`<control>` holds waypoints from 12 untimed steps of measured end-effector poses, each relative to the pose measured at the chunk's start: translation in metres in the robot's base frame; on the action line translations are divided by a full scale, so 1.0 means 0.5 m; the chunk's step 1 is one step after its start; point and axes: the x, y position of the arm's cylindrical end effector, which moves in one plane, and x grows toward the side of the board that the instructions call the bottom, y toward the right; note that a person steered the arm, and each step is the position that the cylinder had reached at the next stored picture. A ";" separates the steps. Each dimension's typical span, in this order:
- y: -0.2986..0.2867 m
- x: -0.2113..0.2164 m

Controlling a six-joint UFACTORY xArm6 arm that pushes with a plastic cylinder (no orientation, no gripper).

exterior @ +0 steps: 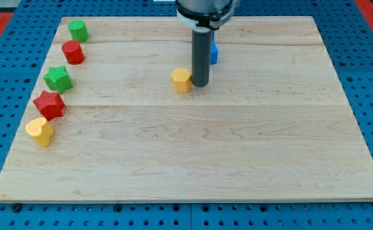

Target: Place the yellow hexagon below the yellow heart

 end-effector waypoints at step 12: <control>-0.403 0.168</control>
